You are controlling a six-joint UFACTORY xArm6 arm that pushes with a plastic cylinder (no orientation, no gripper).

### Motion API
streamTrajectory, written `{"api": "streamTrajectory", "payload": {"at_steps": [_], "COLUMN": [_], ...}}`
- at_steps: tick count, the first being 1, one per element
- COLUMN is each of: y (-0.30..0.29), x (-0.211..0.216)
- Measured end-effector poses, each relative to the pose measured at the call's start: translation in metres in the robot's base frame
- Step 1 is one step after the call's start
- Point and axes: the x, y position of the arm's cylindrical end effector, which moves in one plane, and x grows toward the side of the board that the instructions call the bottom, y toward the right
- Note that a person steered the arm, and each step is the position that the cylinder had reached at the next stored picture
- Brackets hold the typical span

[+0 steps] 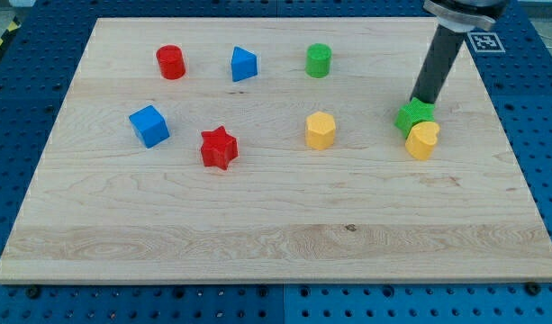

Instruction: Move the yellow hexagon towards the yellow heart

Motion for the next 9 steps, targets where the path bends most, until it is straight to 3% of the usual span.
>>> {"api": "streamTrajectory", "payload": {"at_steps": [4, 9], "y": [-0.118, -0.176], "x": [-0.011, 0.031]}}
